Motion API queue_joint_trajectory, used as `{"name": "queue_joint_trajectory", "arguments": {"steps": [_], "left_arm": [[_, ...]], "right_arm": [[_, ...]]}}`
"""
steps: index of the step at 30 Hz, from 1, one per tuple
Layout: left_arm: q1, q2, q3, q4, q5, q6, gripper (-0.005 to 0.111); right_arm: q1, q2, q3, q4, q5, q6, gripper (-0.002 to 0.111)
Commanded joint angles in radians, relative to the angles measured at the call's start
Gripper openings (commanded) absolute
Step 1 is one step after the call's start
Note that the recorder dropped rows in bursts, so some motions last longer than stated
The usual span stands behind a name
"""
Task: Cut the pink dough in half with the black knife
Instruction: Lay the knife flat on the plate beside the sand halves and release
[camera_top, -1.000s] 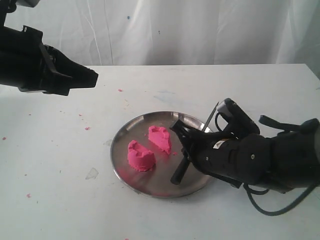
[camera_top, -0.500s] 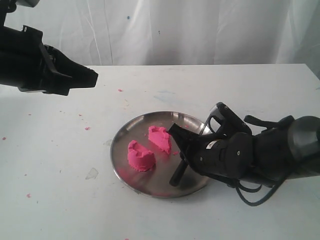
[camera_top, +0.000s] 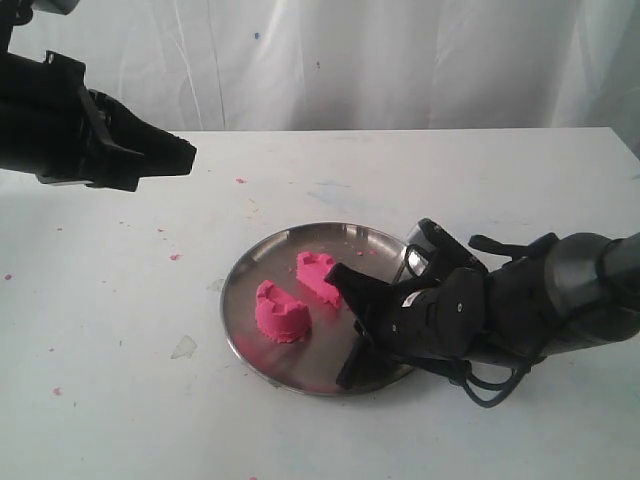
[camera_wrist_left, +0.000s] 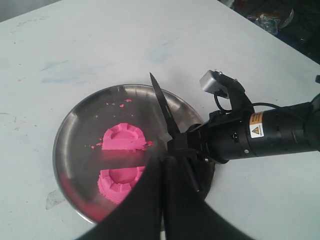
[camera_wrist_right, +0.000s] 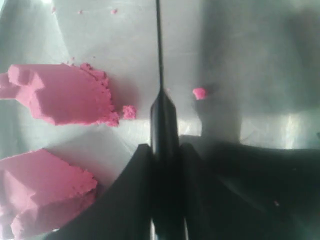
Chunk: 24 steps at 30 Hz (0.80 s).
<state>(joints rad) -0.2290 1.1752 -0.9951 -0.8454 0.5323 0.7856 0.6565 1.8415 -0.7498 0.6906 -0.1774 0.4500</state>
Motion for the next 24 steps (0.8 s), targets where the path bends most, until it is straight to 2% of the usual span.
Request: {"name": "queue_joint_trajectory", "arguments": {"steps": [1, 6, 18, 24], "left_arm": [[-0.003, -0.010, 0.006, -0.013, 0.009, 0.003, 0.000], [-0.003, -0.010, 0.006, -0.013, 0.009, 0.003, 0.000], [-0.003, -0.010, 0.006, -0.013, 0.009, 0.003, 0.000], [-0.003, -0.010, 0.006, -0.013, 0.009, 0.003, 0.000]], "right_arm": [[-0.011, 0.001, -0.008, -0.015, -0.004, -0.003, 0.000], [-0.011, 0.001, -0.006, -0.013, -0.002, -0.003, 0.003], [-0.011, -0.012, -0.006, -0.013, 0.024, -0.051, 0.040], [-0.011, -0.033, -0.006, -0.013, 0.039, -0.064, 0.046]]}}
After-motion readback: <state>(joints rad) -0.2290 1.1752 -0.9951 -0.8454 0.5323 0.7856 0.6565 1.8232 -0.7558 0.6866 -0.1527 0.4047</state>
